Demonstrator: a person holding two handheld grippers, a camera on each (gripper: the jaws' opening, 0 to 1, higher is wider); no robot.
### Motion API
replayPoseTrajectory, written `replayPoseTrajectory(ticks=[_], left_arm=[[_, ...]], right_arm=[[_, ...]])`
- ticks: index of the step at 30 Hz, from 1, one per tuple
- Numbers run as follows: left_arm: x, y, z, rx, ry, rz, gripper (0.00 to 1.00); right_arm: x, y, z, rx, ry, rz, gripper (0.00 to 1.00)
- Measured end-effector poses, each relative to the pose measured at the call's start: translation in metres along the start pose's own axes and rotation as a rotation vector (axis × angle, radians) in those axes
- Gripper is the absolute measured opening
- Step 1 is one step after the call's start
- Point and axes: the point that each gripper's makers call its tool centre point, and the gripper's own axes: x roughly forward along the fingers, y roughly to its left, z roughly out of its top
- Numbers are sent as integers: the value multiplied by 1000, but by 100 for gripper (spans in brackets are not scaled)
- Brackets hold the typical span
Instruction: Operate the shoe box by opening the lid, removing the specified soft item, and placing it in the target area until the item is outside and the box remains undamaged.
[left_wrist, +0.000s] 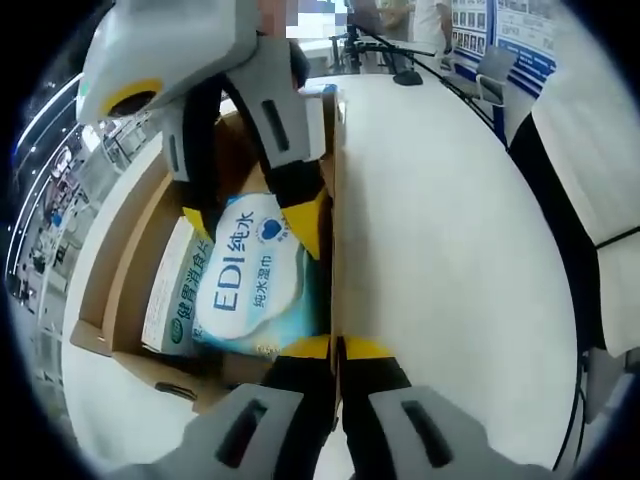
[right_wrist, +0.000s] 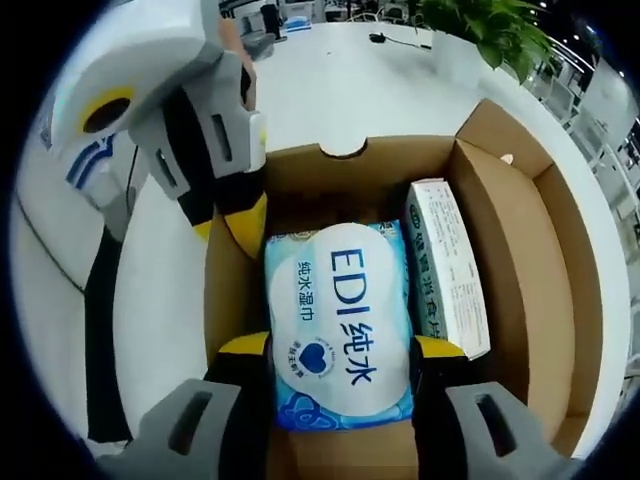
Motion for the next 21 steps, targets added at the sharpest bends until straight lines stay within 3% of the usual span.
replayPoseTrajectory(ticks=[21], left_arm=[[0,0,1,-5,1,0,0]], right_arm=[[-17,-5,-42,8,52,0,54]])
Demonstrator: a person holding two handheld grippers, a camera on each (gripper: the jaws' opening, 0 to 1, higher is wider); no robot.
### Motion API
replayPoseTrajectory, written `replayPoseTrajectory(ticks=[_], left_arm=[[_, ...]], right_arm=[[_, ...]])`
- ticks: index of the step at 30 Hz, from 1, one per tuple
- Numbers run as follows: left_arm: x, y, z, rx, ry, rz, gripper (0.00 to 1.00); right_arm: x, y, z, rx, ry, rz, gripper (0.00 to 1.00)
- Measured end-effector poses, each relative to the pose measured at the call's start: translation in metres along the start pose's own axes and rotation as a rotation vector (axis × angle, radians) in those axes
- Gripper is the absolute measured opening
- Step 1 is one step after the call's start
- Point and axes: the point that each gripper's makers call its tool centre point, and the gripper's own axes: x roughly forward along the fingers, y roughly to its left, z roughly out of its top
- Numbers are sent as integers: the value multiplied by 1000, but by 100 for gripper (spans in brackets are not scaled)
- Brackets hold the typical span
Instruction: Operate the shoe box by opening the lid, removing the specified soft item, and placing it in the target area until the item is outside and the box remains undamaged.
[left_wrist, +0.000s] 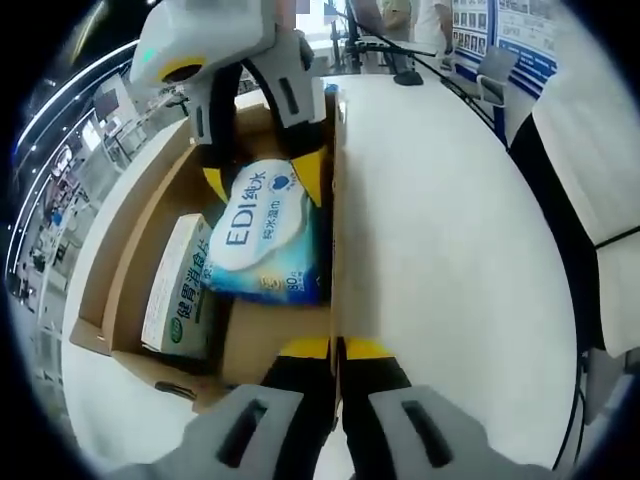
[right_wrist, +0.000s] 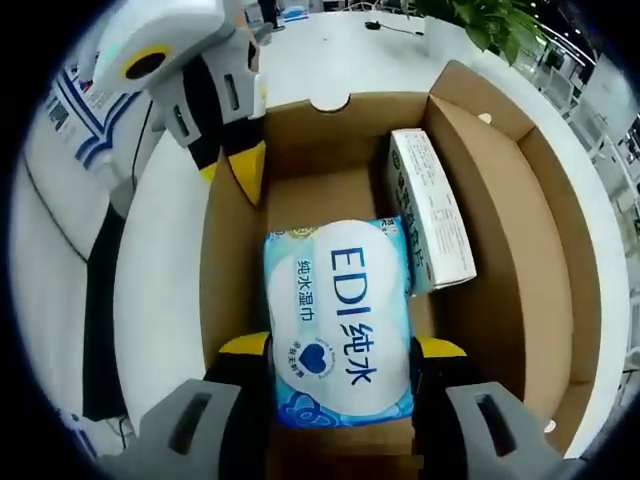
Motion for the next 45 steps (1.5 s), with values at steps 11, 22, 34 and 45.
replayPoseTrajectory(ticks=[11,22,34,45], left_arm=[[0,0,0,0,0,0,0],[0,0,0,-3,0,2,0],[0,-1,0,-4,1,1,0],[0,0,-1,-7,1,-1,0]], right_arm=[[-6,-3,-20,9,22,-4,54],[-12,-5,-36,17,29,-6,54],[-13,-4,-43,0,56,-7,55],[-39,-11,-20,76,-74,-61,56]])
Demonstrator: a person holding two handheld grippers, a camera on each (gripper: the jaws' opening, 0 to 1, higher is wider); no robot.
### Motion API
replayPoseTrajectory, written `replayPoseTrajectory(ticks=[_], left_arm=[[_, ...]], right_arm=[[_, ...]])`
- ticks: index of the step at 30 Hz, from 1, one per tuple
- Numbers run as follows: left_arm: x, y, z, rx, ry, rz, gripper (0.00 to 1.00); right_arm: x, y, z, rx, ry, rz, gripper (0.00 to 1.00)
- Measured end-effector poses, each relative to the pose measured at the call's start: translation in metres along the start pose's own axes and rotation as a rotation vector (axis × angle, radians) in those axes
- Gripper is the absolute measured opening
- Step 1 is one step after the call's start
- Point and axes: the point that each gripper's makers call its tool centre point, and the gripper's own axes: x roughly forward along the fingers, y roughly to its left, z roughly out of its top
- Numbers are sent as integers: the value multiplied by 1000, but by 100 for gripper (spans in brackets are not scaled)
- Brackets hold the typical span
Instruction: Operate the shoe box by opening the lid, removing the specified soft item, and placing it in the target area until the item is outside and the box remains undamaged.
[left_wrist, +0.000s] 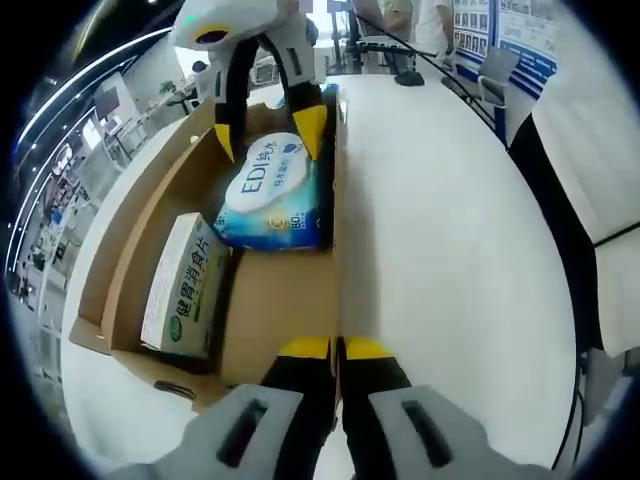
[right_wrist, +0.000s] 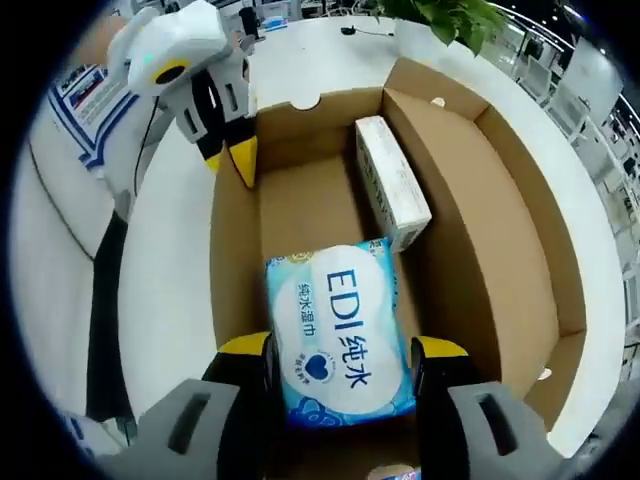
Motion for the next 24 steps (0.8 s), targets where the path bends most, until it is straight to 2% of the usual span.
replayPoseTrajectory(ticks=[9,13,16,20,24], left_arm=[[0,0,1,-1,1,-2,0],[0,1,1,-4,2,-4,0],[0,1,1,-4,2,-1,0],[0,1,1,-4,2,-2,0],[0,1,1,-4,2,0,0]], right_arm=[[-15,-10,26,-60,-83,-100,41],[-18,-14,34,-80,-99,-136,37],[-18,-14,48,-40,-143,-130,37],[-19,-19,61,8,-167,-140,37],[-24,-28,80,49,-227,-178,37]])
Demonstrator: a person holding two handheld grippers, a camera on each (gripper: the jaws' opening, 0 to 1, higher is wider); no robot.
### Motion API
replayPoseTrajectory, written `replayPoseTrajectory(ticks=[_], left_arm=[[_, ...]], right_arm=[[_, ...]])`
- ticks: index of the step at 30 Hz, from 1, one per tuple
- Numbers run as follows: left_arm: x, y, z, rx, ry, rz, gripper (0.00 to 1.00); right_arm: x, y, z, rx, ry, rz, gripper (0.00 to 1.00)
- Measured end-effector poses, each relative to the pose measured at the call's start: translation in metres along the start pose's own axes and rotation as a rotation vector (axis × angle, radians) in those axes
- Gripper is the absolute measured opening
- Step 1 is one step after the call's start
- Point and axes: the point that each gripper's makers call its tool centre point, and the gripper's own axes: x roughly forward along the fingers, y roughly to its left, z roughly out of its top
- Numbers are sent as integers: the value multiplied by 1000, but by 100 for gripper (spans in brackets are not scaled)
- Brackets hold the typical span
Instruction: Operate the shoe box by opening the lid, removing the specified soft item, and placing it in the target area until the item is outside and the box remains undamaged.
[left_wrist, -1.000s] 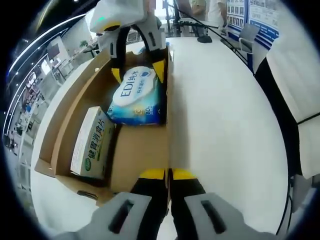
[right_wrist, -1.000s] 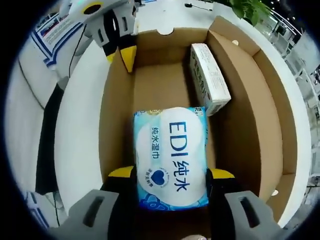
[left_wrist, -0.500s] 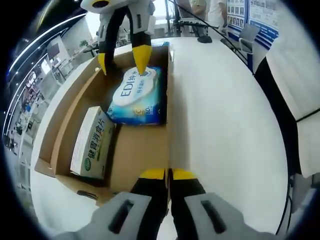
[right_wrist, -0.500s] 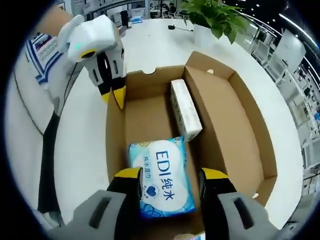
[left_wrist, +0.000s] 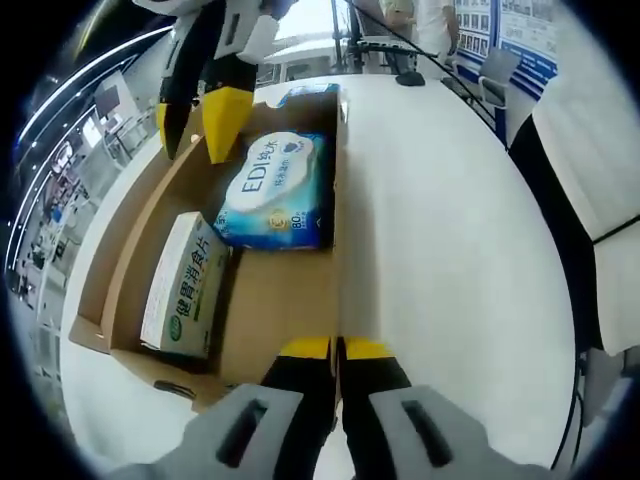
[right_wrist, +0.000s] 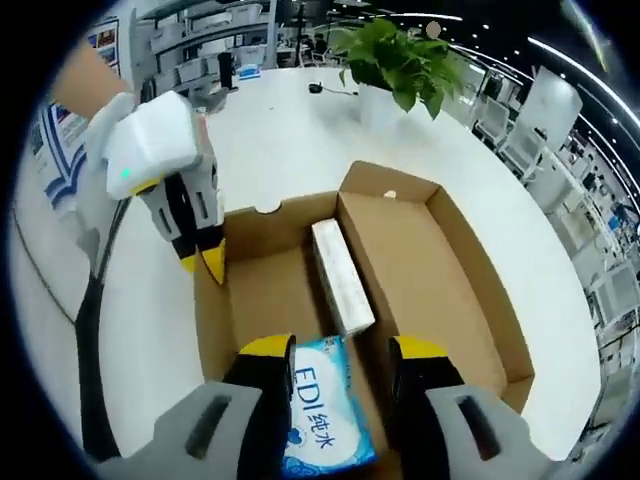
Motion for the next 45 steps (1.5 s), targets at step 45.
replayPoseTrajectory(ticks=[45], left_arm=[[1,0,0,1,-3,-3,0]], right_arm=[[70,0,-16,-281,203,-69,21]])
